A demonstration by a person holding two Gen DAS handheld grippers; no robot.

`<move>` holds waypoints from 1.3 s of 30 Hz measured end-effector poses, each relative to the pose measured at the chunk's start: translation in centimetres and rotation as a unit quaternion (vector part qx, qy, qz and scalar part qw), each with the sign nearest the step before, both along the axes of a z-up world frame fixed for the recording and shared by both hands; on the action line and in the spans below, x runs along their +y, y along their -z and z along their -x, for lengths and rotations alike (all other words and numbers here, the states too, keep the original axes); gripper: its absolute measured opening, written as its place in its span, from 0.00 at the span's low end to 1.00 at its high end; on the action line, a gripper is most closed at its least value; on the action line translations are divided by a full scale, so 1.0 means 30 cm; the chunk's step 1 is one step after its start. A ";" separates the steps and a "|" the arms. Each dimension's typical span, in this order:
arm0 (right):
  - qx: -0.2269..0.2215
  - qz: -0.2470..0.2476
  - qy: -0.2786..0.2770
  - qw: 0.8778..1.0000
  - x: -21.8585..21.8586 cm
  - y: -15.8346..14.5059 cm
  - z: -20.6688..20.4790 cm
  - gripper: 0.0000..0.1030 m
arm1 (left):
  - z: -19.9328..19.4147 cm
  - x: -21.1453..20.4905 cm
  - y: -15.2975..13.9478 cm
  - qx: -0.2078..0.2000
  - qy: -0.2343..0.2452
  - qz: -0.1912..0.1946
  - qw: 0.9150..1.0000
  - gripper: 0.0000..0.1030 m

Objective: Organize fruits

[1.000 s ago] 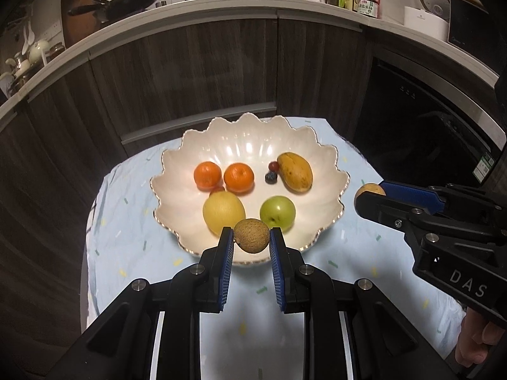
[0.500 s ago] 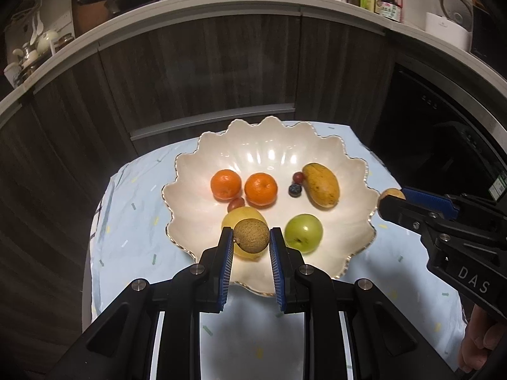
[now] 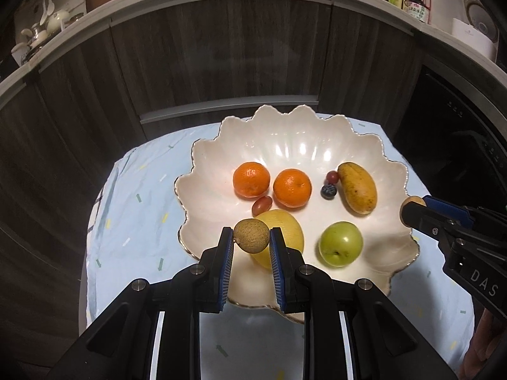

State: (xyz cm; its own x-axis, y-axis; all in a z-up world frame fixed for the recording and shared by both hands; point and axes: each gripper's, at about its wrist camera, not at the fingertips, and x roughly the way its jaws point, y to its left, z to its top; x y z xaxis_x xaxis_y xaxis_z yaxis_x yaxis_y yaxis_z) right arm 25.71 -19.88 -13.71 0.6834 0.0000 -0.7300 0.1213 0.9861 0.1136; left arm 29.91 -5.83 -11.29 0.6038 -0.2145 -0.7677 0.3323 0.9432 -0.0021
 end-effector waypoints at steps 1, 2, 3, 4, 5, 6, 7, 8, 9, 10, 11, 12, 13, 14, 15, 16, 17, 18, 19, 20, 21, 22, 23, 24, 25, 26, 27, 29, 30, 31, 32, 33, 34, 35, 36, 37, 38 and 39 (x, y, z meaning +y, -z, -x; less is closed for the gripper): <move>0.002 0.000 0.001 1.000 -0.003 0.006 -0.004 0.27 | -0.008 0.000 0.007 0.002 -0.001 0.000 1.000 0.23; 0.004 0.000 0.002 1.000 -0.005 0.012 -0.009 0.27 | -0.012 -0.001 0.012 0.003 0.000 0.000 1.000 0.23; 0.006 0.000 0.002 1.000 -0.007 0.018 -0.012 0.27 | -0.014 -0.004 0.016 0.003 0.002 -0.001 1.000 0.23; 0.008 0.000 0.003 1.000 -0.011 0.025 -0.016 0.27 | -0.017 -0.007 0.020 0.003 0.003 -0.003 1.000 0.23; 0.009 0.000 0.004 1.000 -0.013 0.029 -0.020 0.27 | -0.018 -0.009 0.023 0.003 0.004 -0.003 1.000 0.23; 0.011 0.000 0.004 1.000 -0.014 0.033 -0.023 0.27 | -0.021 -0.009 0.026 0.004 0.004 -0.003 1.000 0.23; 0.013 0.000 0.004 1.000 -0.014 0.037 -0.028 0.27 | -0.025 -0.009 0.029 0.004 0.004 -0.003 1.000 0.24; 0.015 0.000 0.004 1.000 -0.015 0.041 -0.031 0.27 | -0.027 -0.010 0.030 0.005 0.003 -0.004 1.000 0.28; 0.016 -0.001 0.003 1.000 -0.015 0.044 -0.033 0.27 | -0.027 -0.009 0.030 0.004 0.002 -0.004 1.000 0.31; 0.018 -0.001 0.002 1.000 -0.014 0.046 -0.034 0.27 | -0.027 -0.008 0.030 0.002 0.001 -0.004 1.000 0.37; 0.017 -0.001 0.003 1.000 -0.012 0.046 -0.034 0.27 | -0.027 -0.007 0.028 0.000 -0.001 -0.005 1.000 0.41; 0.017 0.001 0.002 1.000 -0.010 0.045 -0.034 0.28 | -0.026 -0.006 0.026 -0.002 -0.002 -0.006 1.000 0.43; 0.017 0.001 0.003 1.000 -0.010 0.045 -0.035 0.28 | -0.025 -0.003 0.024 -0.004 -0.003 -0.007 1.000 0.44; 0.017 0.002 0.005 1.000 -0.010 0.045 -0.034 0.31 | -0.024 0.000 0.022 -0.005 -0.004 -0.007 1.000 0.44; 0.016 0.003 0.007 1.000 -0.010 0.043 -0.032 0.39 | -0.024 0.002 0.020 -0.005 -0.005 -0.007 1.000 0.44; 0.014 0.005 0.009 1.000 -0.011 0.041 -0.030 0.43 | -0.023 0.004 0.018 -0.005 -0.006 -0.008 1.000 0.46; 0.011 0.007 0.011 1.000 -0.010 0.038 -0.025 0.49 | -0.020 0.006 0.014 -0.007 -0.006 -0.008 1.000 0.50; 0.010 0.008 0.012 1.000 -0.010 0.034 -0.021 0.51 | -0.016 0.007 0.011 -0.008 -0.007 -0.008 1.000 0.52; 0.009 0.008 0.012 1.000 -0.009 0.031 -0.018 0.51 | -0.010 0.010 0.004 -0.012 -0.008 -0.009 1.000 0.54; 0.008 0.008 0.013 1.000 -0.010 0.028 -0.014 0.51 | -0.007 0.011 0.000 -0.013 -0.009 -0.010 1.000 0.56; 0.007 0.007 0.013 1.000 -0.010 0.026 -0.012 0.51 | -0.003 0.012 -0.005 -0.014 -0.009 -0.010 1.000 0.57; 0.006 0.007 0.014 1.000 -0.010 0.022 -0.007 0.51 | 0.001 0.013 -0.010 -0.015 -0.010 -0.010 1.000 0.59; 0.006 0.007 0.015 1.000 -0.012 0.019 -0.005 0.51 | 0.007 0.016 -0.017 -0.017 -0.012 -0.008 1.000 0.62; 0.006 0.006 0.015 1.000 -0.013 0.015 -0.002 0.52 | 0.012 0.017 -0.024 -0.018 -0.014 -0.008 1.000 0.63; 0.005 0.005 0.016 1.000 -0.014 0.011 0.004 0.53 | 0.022 0.018 -0.033 -0.021 -0.016 -0.010 1.000 0.67; 0.003 0.005 0.018 1.000 -0.015 0.006 0.010 0.57 | 0.029 0.020 -0.039 -0.024 -0.018 -0.010 1.000 0.70; 0.000 0.006 0.021 1.000 -0.017 -0.002 0.020 0.62 | 0.039 0.022 -0.049 -0.027 -0.019 -0.010 0.999 0.71; -0.006 0.009 0.025 1.000 -0.017 -0.016 0.034 0.67 | 0.054 0.022 -0.064 -0.031 -0.019 -0.010 0.999 0.72; -0.008 0.010 0.025 1.000 -0.015 -0.024 0.041 0.67 | 0.061 0.021 -0.071 -0.032 -0.020 -0.010 0.999 0.72; -0.011 0.010 0.025 1.000 -0.014 -0.034 0.051 0.67 | 0.067 0.021 -0.079 -0.033 -0.020 -0.010 0.999 0.72; -0.014 0.010 0.025 1.000 -0.012 -0.042 0.059 0.67 | 0.075 0.023 -0.087 -0.034 -0.021 -0.009 0.999 0.72; -0.016 0.011 0.025 1.000 -0.011 -0.048 0.065 0.67 | 0.080 0.024 -0.093 -0.035 -0.022 -0.009 0.999 0.72; -0.019 0.013 0.025 0.999 -0.009 -0.057 0.074 0.67 | 0.092 0.025 -0.103 -0.036 -0.024 -0.008 0.999 0.72; -0.022 0.014 0.025 0.999 -0.007 -0.064 0.082 0.67 | 0.099 0.027 -0.111 -0.038 -0.026 -0.007 0.999 0.72; -0.025 0.015 0.025 0.999 -0.005 -0.075 0.094 0.67 | 0.108 0.029 -0.120 -0.039 -0.027 -0.006 0.999 0.72; -0.028 0.016 0.024 0.999 -0.004 -0.083 0.101 0.67 | 0.119 0.031 -0.130 -0.041 -0.029 -0.006 0.999 0.74; -0.031 0.017 0.024 0.999 -0.002 -0.092 0.111 0.67 | 0.129 0.033 -0.140 -0.043 -0.031 -0.008 0.999 0.75; -0.034 0.020 0.025 0.999 0.000 -0.101 0.123 0.67 | 0.138 0.034 -0.147 -0.045 -0.032 -0.008 0.998 0.76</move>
